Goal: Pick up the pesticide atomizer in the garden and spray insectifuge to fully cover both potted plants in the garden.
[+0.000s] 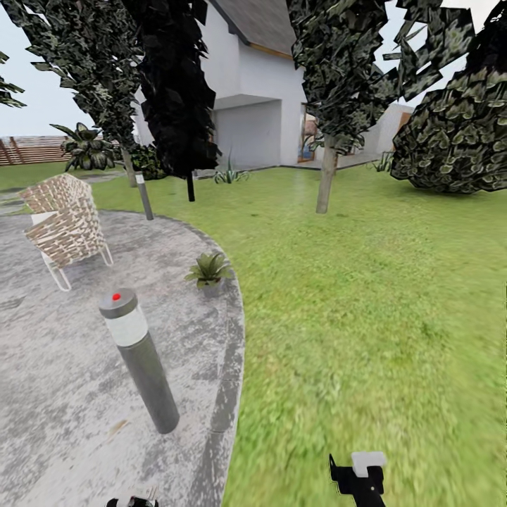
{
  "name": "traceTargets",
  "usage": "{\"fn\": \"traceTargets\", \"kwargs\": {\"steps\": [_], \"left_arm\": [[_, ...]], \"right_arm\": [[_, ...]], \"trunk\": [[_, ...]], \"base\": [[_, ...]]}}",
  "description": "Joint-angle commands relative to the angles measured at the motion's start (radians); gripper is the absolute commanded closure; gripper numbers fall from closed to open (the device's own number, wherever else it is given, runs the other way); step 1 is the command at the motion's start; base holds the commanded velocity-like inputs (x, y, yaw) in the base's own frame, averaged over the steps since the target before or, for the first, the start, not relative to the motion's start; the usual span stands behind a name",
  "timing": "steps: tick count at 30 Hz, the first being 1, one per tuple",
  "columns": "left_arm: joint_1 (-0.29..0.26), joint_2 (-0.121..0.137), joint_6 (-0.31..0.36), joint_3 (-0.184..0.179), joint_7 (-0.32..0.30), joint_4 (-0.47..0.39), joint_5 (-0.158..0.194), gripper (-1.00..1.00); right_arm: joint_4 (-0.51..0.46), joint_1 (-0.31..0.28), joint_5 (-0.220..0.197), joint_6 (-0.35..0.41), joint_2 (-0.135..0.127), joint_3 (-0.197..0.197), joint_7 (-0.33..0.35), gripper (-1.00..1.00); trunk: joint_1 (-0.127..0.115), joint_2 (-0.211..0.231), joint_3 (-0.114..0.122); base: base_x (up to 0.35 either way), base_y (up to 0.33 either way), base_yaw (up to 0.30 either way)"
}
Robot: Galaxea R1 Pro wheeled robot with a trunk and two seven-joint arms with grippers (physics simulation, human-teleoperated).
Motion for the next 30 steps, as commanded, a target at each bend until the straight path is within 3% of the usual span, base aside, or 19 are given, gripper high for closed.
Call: {"fn": "traceTargets", "kwargs": {"steps": [1,30], "left_arm": [[-0.001,0.000,-0.003,0.009,-0.004,0.000,-0.008,1.00],[-0.001,0.002,-0.003,0.010,-0.004,0.001,-0.007,1.00]], "right_arm": [[0.000,0.000,-0.006,-0.001,0.000,0.009,-0.003,-1.00],[0.000,0.000,-0.006,-0.001,0.000,0.009,-0.003,-1.00]], "trunk": [[0.000,0.000,-0.001],[0.000,0.000,-0.001]], "base": [[0.137,-0.270,0.000],[0.203,-0.224,0.000]]}}
